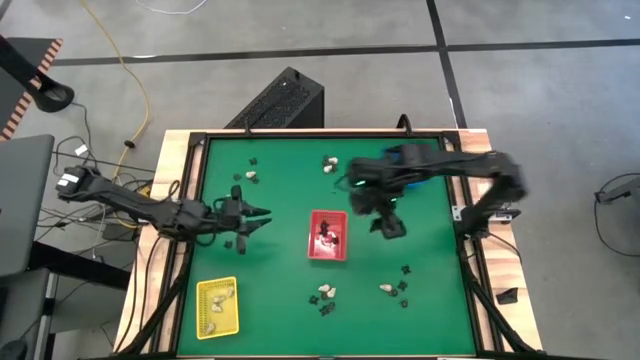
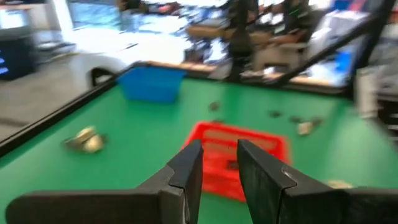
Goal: Sort Halloween decoration
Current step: Put the black skull toy into the blue bin
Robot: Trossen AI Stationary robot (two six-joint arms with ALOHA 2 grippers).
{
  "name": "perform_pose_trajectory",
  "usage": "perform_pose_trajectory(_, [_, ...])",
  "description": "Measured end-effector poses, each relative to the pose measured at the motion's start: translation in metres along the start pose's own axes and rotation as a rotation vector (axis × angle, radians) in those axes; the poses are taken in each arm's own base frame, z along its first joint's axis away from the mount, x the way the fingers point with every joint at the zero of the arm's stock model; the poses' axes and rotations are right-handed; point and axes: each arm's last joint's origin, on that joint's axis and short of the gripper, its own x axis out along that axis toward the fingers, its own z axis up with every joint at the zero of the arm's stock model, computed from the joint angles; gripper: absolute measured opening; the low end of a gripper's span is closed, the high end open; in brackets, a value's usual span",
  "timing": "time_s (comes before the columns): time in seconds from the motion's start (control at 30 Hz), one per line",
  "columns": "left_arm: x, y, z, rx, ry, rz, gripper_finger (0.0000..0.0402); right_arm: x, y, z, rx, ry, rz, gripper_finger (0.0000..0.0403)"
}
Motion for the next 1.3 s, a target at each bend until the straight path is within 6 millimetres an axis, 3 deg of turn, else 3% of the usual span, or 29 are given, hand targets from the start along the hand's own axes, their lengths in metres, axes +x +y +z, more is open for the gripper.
perform_pose_trajectory(0.1, [0.008, 0.006, -0.008, 0.015, 0.047, 0.105, 0.0089, 0.0, 0.005, -0.042, 0.048, -0.178, -0.125, 0.0255])
perform_pose_trajectory(0.23, [0.025, 0.027, -0.009, -0.021, 0.147, 0.252, 0.0089, 0.016, 0.01, -0.089, 0.086, -0.481, -0.228, 0.0255])
perform_pose_trajectory(0.4, [0.047, 0.071, -0.001, -0.116, 0.42, 0.435, 0.0089, 0.04, 0.012, -0.122, 0.055, -0.788, -0.279, 0.0255])
perform_pose_trajectory(0.5, [0.051, 0.099, 0.002, -0.277, 0.573, 0.586, 0.0089, 0.056, 0.011, -0.136, 0.039, -0.853, -0.283, 0.0255])
perform_pose_trajectory(0.63, [0.057, 0.125, -0.001, -0.378, 0.716, 0.674, 0.0093, 0.062, 0.009, -0.143, 0.038, -0.85, -0.296, 0.0255])
perform_pose_trajectory(0.83, [0.072, 0.144, -0.013, -0.418, 0.805, 0.735, 0.0123, 0.064, 0.007, -0.143, 0.039, -0.826, -0.299, 0.0255])
perform_pose_trajectory(1.13, [0.084, 0.154, -0.037, -0.378, 0.93, 0.811, 0.0161, 0.065, 0.007, -0.143, 0.012, -0.817, -0.307, 0.0255])
perform_pose_trajectory(1.3, [0.085, 0.154, -0.039, -0.356, 0.948, 0.789, 0.0162, 0.065, 0.007, -0.144, 0.011, -0.816, -0.307, 0.0255])
